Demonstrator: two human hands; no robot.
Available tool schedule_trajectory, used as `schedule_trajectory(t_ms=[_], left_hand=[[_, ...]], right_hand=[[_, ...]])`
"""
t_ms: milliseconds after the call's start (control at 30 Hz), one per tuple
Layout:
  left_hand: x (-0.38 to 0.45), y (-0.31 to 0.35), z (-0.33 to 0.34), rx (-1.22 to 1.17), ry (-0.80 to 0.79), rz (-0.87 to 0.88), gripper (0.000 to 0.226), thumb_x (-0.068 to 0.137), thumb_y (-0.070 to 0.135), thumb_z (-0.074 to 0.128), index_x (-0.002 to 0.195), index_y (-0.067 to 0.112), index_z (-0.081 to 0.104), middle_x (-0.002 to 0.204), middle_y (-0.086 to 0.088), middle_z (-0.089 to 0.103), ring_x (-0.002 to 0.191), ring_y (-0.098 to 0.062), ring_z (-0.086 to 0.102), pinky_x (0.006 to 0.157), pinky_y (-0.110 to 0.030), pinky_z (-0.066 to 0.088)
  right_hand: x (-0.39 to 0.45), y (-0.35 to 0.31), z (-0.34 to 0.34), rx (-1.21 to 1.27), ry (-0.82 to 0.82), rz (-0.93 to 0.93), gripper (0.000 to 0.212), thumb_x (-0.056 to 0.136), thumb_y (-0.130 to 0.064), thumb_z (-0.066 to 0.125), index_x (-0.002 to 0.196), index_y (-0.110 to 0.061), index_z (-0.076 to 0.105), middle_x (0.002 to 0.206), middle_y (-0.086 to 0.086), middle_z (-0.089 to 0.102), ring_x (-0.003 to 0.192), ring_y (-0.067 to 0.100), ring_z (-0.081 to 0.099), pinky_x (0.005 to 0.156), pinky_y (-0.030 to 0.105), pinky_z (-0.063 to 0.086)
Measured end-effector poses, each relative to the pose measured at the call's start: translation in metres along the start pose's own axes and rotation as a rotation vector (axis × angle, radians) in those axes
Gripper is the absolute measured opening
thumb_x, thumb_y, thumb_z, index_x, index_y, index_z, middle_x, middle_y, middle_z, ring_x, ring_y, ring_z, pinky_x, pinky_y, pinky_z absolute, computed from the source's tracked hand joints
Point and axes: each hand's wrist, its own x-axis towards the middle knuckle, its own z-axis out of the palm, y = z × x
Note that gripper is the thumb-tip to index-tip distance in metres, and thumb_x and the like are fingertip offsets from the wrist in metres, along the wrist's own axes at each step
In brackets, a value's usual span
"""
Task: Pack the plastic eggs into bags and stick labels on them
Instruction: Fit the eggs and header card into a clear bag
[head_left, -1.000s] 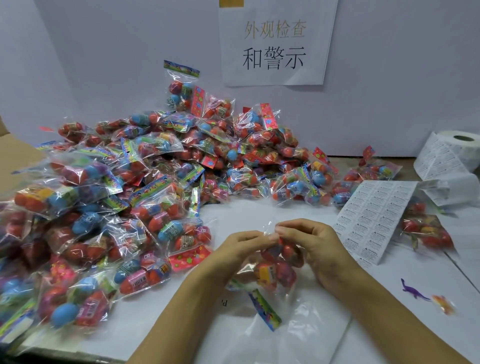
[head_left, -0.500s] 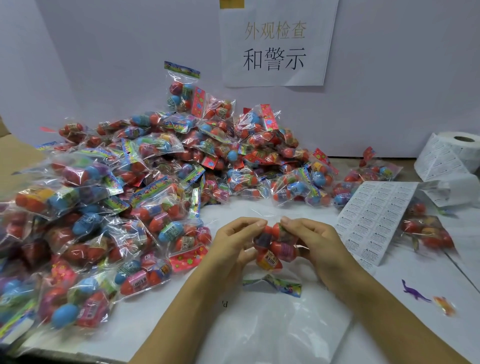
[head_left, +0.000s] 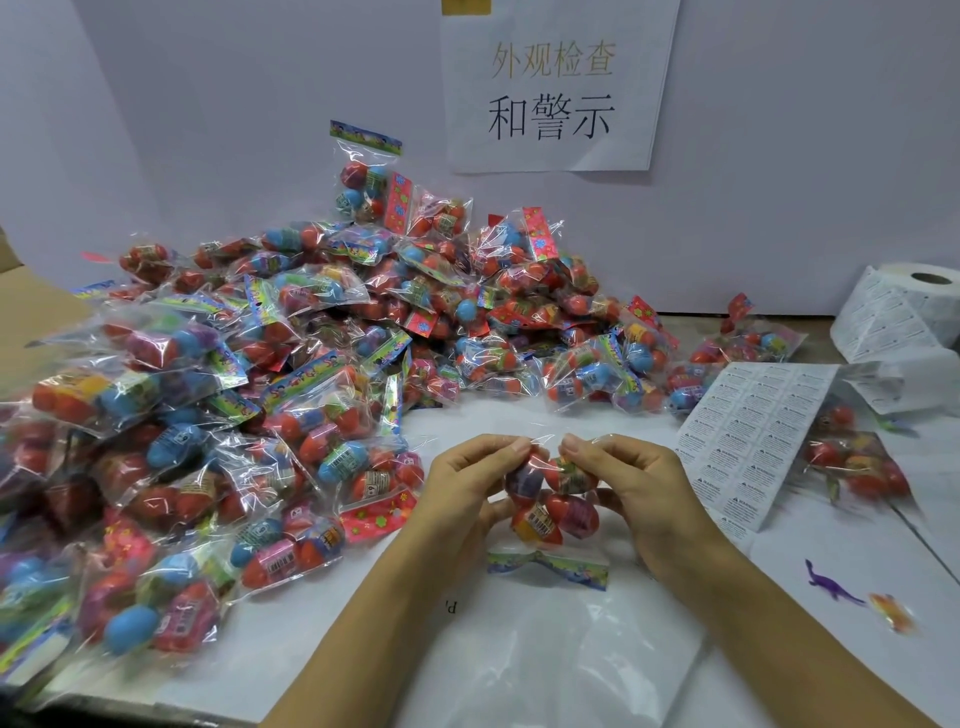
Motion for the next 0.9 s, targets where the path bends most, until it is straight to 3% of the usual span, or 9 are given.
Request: schedule_trajectory(t_ms=[200, 367, 533, 733, 900], left_hand=[[-0.001, -0.001, 0.000, 0.046, 0.024, 0.027, 0.011, 0.085, 0.022, 0.076, 0.087, 0.012, 0.081, 0.090, -0.010, 0.074, 0.084, -0.019, 0.072, 0.070, -0.028, 0.059], [-0.001, -0.001, -0.002, 0.051, 0.080, 0.071, 0.017, 0.074, 0.027, 0.082, 0.084, 0.014, 0.082, 0.087, -0.010, 0.077, 0.082, -0.021, 0.074, 0.069, -0.030, 0.059], [0.000, -0.002, -0.002, 0.101, 0.053, 0.113, 0.031, 0.063, 0.035, 0.093, 0.085, 0.015, 0.082, 0.080, -0.007, 0.074, 0.073, -0.017, 0.068, 0.069, -0.027, 0.055], [0.000, 0.002, -0.005, 0.009, 0.035, 0.048, 0.017, 0.069, 0.021, 0.084, 0.079, 0.008, 0.081, 0.075, -0.009, 0.073, 0.066, -0.015, 0.070, 0.061, -0.023, 0.056], [0.001, 0.009, -0.007, -0.108, 0.074, -0.047, 0.016, 0.075, 0.012, 0.077, 0.084, -0.001, 0.080, 0.091, -0.017, 0.077, 0.073, -0.019, 0.075, 0.056, -0.021, 0.057]], right_hand=[[-0.001, 0.001, -0.001, -0.009, -0.039, 0.010, 0.034, 0.068, -0.039, 0.081, 0.079, -0.007, 0.078, 0.076, 0.010, 0.073, 0.067, 0.017, 0.069, 0.056, 0.026, 0.055], [-0.002, -0.003, -0.001, -0.020, -0.069, -0.014, 0.030, 0.066, -0.034, 0.081, 0.085, -0.010, 0.081, 0.084, 0.014, 0.077, 0.075, 0.022, 0.074, 0.062, 0.025, 0.057], [-0.006, -0.004, -0.002, -0.209, -0.055, -0.047, 0.042, 0.063, -0.053, 0.078, 0.080, -0.015, 0.078, 0.080, 0.007, 0.077, 0.075, 0.015, 0.073, 0.057, 0.025, 0.054], [-0.003, -0.006, -0.006, -0.151, -0.098, -0.060, 0.031, 0.068, -0.038, 0.082, 0.074, -0.008, 0.078, 0.070, 0.011, 0.074, 0.061, 0.016, 0.067, 0.051, 0.024, 0.052], [0.003, -0.008, -0.013, -0.084, -0.116, -0.066, 0.023, 0.066, -0.030, 0.082, 0.074, -0.009, 0.081, 0.064, 0.008, 0.070, 0.054, 0.011, 0.056, 0.050, 0.023, 0.053]])
